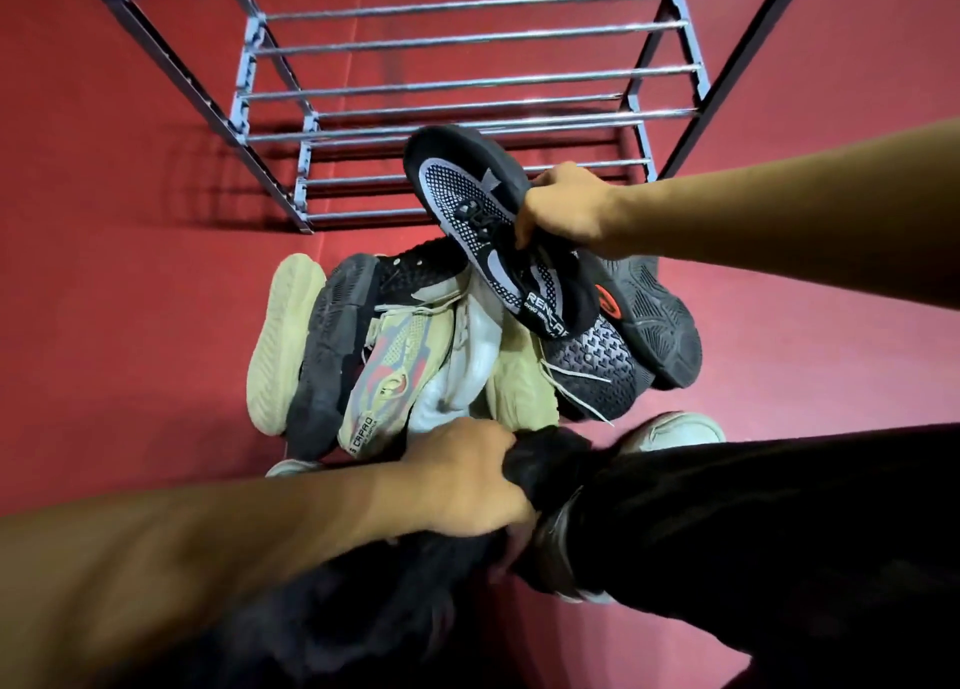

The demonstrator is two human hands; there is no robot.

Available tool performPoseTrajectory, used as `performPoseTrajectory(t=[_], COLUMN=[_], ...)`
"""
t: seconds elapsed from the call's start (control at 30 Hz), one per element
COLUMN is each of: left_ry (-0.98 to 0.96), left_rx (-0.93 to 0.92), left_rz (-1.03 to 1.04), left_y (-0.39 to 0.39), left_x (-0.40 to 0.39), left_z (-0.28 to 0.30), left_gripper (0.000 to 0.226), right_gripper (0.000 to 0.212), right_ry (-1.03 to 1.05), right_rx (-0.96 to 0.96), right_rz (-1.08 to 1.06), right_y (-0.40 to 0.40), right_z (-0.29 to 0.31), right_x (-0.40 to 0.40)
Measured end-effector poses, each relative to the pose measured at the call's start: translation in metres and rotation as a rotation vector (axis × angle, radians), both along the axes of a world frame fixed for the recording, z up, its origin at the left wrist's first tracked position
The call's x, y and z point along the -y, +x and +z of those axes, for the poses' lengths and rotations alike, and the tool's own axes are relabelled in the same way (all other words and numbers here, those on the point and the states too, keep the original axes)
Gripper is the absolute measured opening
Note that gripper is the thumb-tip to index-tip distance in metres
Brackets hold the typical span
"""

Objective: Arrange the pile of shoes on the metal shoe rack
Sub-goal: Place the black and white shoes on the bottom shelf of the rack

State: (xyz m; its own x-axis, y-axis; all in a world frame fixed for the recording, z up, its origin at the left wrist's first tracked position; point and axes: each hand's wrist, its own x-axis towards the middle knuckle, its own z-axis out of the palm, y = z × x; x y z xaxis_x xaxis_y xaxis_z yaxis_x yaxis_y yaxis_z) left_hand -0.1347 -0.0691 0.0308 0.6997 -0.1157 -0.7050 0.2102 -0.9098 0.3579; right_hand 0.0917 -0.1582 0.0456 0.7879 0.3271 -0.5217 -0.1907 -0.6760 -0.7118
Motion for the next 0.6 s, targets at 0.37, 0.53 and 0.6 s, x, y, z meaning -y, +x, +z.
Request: performPoseTrajectory(t=[0.37,0.53,0.6], left_ry=[0.49,0.263,0.106], left_rx=[0.734,0.463,0.476], left_rz=[-0.662,-0.001,0.223], left_y=[0.055,0.028,0.033], left_x=[-0.096,-0.101,-0.099], left_z=[-0.02,-0.084,-0.078], left_gripper=[0.057,0.047,0.03], right_gripper=[0.028,0.02,0.021], right_ry=[-0.031,-0.024,-0.023], right_rx=[0.039,-0.012,-0.029], right_rz=[-0.072,-0.076,-0.072], right_y=[0.007,0.003,0.001], right_z=[-0.006,-0.017,-0.021], right_x=[0.024,0.038,0.041])
